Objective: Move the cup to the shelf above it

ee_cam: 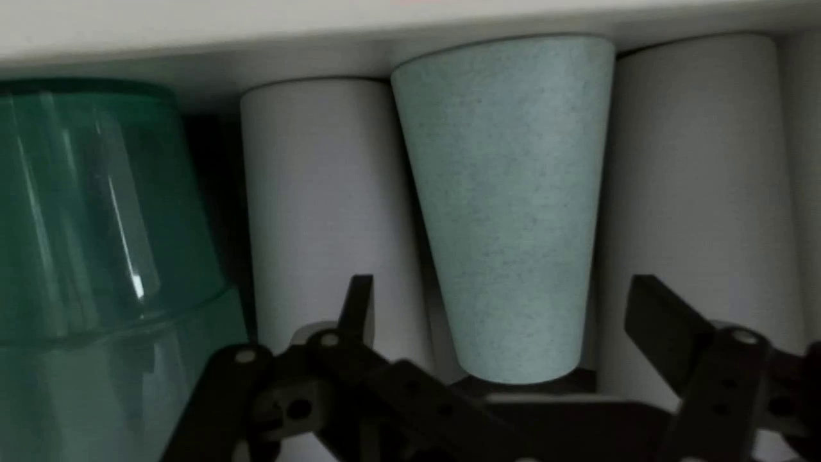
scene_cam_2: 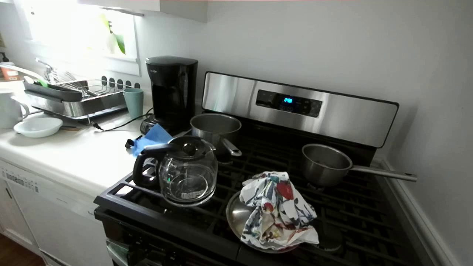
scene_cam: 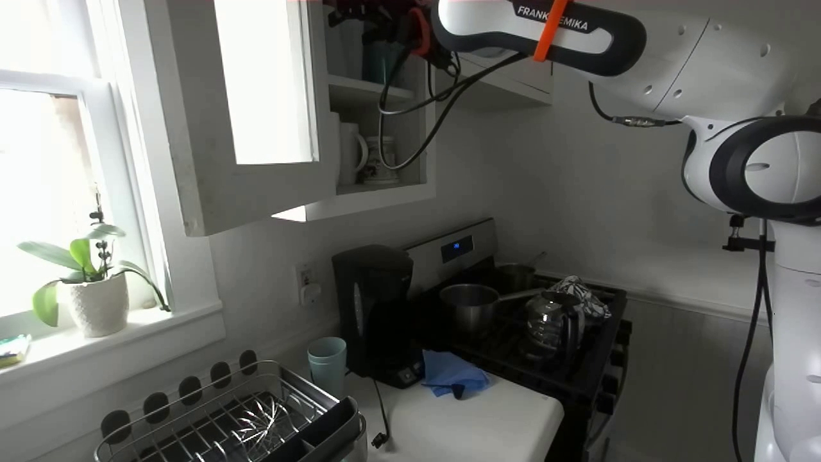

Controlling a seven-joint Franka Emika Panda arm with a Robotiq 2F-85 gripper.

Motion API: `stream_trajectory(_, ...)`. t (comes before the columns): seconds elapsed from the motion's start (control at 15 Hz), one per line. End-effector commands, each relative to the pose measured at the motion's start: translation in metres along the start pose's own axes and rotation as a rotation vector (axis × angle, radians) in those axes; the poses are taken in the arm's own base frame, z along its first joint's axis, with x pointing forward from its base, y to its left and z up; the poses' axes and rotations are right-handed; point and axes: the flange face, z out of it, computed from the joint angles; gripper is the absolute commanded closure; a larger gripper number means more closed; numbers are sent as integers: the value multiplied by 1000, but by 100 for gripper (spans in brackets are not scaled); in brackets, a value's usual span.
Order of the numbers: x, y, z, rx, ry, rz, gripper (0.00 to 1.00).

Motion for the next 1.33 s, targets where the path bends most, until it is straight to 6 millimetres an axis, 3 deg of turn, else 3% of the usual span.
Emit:
stream_trajectory(0.0, 10, -1, -24, -17, -36, -13, 0)
stream_trajectory(0.93, 3, 29, -103, -4, -374, 43, 0)
stream_trajectory(1.27, 0, 39, -133, 4, -421, 31, 0)
